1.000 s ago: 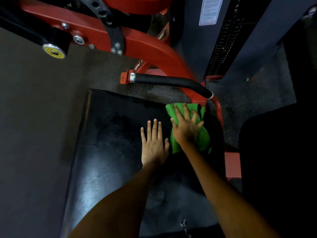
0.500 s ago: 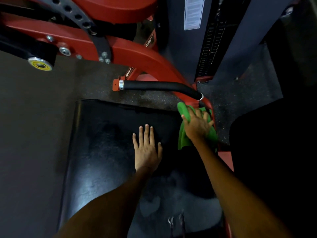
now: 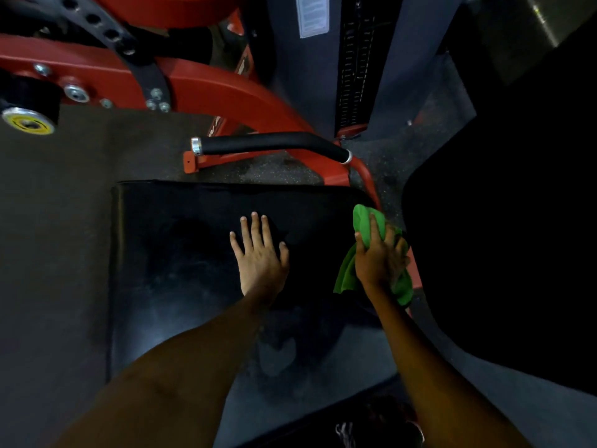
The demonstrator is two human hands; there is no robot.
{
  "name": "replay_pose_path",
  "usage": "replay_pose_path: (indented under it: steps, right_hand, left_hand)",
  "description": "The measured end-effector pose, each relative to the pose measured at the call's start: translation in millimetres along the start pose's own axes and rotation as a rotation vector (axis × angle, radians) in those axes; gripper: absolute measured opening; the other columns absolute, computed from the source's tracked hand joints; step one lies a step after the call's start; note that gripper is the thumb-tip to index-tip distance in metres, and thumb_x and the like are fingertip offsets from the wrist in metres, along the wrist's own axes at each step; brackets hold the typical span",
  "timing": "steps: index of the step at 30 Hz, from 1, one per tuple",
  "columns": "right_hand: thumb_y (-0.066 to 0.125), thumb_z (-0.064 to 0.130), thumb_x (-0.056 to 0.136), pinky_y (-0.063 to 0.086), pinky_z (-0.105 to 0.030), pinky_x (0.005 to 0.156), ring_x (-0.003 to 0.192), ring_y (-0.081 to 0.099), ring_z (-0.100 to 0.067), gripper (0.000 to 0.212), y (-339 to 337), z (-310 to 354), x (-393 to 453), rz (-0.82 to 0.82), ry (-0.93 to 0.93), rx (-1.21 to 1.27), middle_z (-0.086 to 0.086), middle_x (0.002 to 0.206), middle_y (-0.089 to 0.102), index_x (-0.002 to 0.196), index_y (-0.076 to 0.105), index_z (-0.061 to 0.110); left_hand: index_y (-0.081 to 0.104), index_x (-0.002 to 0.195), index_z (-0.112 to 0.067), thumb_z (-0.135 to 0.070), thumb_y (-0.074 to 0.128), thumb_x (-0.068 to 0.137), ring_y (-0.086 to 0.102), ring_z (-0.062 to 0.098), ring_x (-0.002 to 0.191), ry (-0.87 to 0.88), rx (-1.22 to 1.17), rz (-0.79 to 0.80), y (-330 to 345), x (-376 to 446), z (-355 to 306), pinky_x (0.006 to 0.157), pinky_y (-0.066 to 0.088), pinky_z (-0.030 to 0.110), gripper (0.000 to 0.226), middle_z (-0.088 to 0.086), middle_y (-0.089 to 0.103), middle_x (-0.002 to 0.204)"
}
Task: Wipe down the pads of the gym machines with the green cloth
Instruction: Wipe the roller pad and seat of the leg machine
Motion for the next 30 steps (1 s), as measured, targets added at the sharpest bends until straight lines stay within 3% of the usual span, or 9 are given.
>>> replay_pose_path:
  steps: [6, 9, 15, 17, 19, 22, 24, 27, 30]
  right_hand:
    - [0.046, 0.049, 0.094, 0.033, -0.063, 0.097, 0.134, 0.029, -0.039, 0.056, 3.7, -30.1, -52.4, 0.017, 0.004, -0.049, -0.009, 0.149, 0.035, 0.147, 0.032, 0.034]
    - [0.037, 0.052, 0.096, 0.027, -0.061, 0.103, 0.138, 0.021, -0.036, 0.059, 6.1, -45.9, -70.7, 0.099, 0.034, -0.100, -0.006, 0.154, 0.025, 0.150, 0.019, 0.036]
    - [0.037, 0.049, 0.097, 0.030, -0.058, 0.097, 0.136, 0.022, -0.036, 0.057, 3.4, -73.1, -118.0, 0.053, 0.114, -0.049, -0.008, 0.152, 0.028, 0.150, 0.025, 0.030]
    - [0.039, 0.046, 0.097, 0.031, -0.056, 0.097, 0.134, 0.025, -0.036, 0.056, 2.9, -75.1, -135.8, 0.009, 0.196, -0.020, -0.008, 0.152, 0.030, 0.149, 0.029, 0.028]
    - [0.042, 0.042, 0.097, 0.030, -0.056, 0.096, 0.131, 0.027, -0.036, 0.055, 5.0, -68.4, -153.9, -0.037, 0.277, -0.014, -0.009, 0.151, 0.030, 0.148, 0.029, 0.028]
    - [0.047, 0.039, 0.095, 0.029, -0.062, 0.098, 0.131, 0.029, -0.038, 0.056, 11.7, -40.2, -180.1, -0.039, 0.310, -0.007, -0.011, 0.151, 0.031, 0.148, 0.031, 0.028]
    - [0.053, 0.038, 0.092, 0.033, -0.065, 0.093, 0.126, 0.037, -0.039, 0.056, 18.8, -12.0, -200.6, -0.025, 0.226, -0.025, -0.012, 0.146, 0.039, 0.145, 0.038, 0.028]
    - [0.068, 0.040, 0.079, 0.043, -0.064, 0.079, 0.112, 0.051, -0.037, 0.057, 28.3, 17.2, -234.4, -0.035, -0.063, -0.057, -0.009, 0.132, 0.056, 0.134, 0.053, 0.030]
    - [0.057, 0.047, 0.081, 0.048, -0.058, 0.075, 0.107, 0.057, -0.031, 0.057, 26.0, 5.8, -239.1, -0.036, -0.439, -0.162, -0.001, 0.133, 0.056, 0.136, 0.045, 0.037]
  left_hand:
    - [0.011, 0.151, -0.006, -0.037, 0.034, 0.099, -0.002, 0.029, 0.147, 0.025, -0.069, -0.024, -1.2, -3.9, 0.5, 0.116, -0.005, 0.050, 0.066, 0.012, 0.006, 0.160]
    - [0.016, 0.151, -0.005, -0.037, 0.037, 0.098, -0.001, 0.029, 0.147, 0.039, -0.134, -0.056, -5.4, -2.8, 1.1, 0.116, -0.006, 0.049, 0.065, 0.013, 0.009, 0.159]
    - [0.050, 0.130, 0.001, -0.028, 0.049, 0.090, 0.015, 0.034, 0.145, 0.140, -0.443, -0.140, -7.0, -6.4, 8.9, 0.115, -0.005, 0.052, 0.048, 0.017, 0.036, 0.148]
    - [0.053, 0.127, 0.000, -0.022, 0.053, 0.092, 0.015, 0.032, 0.145, 0.193, -0.508, -0.103, -8.5, -4.2, 15.1, 0.114, -0.008, 0.050, 0.041, 0.016, 0.036, 0.148]
    - [0.049, 0.133, -0.003, -0.015, 0.055, 0.093, 0.011, 0.029, 0.146, 0.278, -0.487, -0.040, -8.5, -7.2, 23.2, 0.115, -0.010, 0.044, 0.042, 0.014, 0.030, 0.153]
    - [0.044, 0.139, -0.003, -0.017, 0.049, 0.095, 0.017, 0.030, 0.145, 0.447, -0.357, -0.034, -5.2, -37.1, 40.4, 0.117, 0.001, 0.040, 0.046, 0.014, 0.030, 0.153]
    - [0.047, 0.136, -0.001, -0.025, 0.039, 0.094, 0.028, 0.031, 0.142, 0.489, -0.308, -0.048, -1.3, -69.5, 53.4, 0.116, 0.009, 0.039, 0.049, 0.015, 0.038, 0.149]
    - [0.055, 0.130, -0.001, -0.031, 0.033, 0.092, 0.042, 0.032, 0.133, 0.517, -0.251, -0.080, 6.8, -118.8, 69.2, 0.112, 0.013, 0.038, 0.052, 0.015, 0.049, 0.140]
    - [0.054, 0.130, -0.004, -0.031, 0.035, 0.093, 0.033, 0.024, 0.136, 0.527, -0.256, -0.081, 13.3, -164.2, 86.9, 0.113, 0.013, 0.037, 0.050, 0.013, 0.048, 0.141]
Point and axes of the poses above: each hand's wrist, its own x-axis towards the middle knuckle, its own y-axis out of the palm, z = x × y, the point moved 5 cm from there along x, towards the middle knuckle
